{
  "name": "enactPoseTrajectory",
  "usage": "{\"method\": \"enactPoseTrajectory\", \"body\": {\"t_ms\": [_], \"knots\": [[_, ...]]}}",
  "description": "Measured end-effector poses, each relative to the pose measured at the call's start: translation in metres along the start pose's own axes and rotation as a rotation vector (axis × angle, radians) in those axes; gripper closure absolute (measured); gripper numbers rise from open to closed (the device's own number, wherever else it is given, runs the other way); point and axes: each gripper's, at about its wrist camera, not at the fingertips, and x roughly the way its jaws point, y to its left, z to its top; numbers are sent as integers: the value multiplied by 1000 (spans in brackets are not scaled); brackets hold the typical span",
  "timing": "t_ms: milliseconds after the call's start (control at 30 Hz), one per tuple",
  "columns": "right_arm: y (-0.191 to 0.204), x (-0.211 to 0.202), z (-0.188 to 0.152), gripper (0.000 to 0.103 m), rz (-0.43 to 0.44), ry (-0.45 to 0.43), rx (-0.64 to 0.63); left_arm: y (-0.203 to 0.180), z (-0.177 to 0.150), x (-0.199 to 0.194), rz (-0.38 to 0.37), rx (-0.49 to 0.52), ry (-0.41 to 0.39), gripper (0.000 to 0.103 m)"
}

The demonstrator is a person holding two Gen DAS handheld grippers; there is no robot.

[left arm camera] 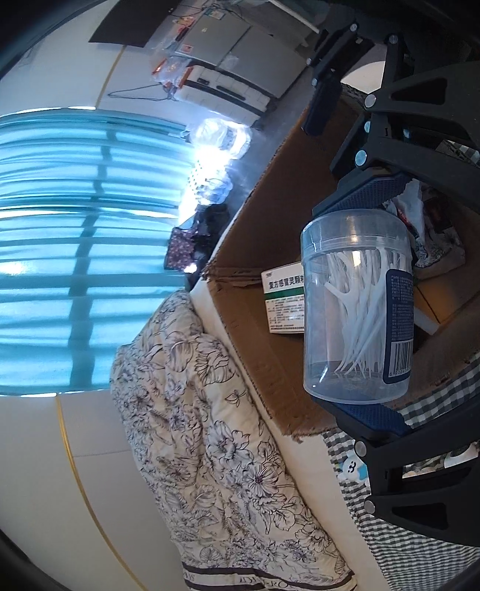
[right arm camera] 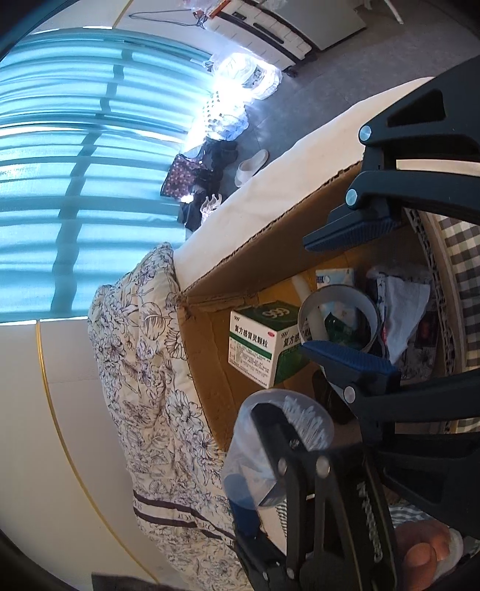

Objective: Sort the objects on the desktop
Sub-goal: 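Open both tools to drop the tape roll and floss-pick jar into the box, then move both tools back over the remaining items on the gingham sheet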

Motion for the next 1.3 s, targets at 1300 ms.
{"method": "enactPoseTrajectory", "body": {"t_ms": [1300], "knots": [[51, -91, 16, 37, 2, -122, -36, 43, 23, -111, 24, -87, -114, 0]]}}
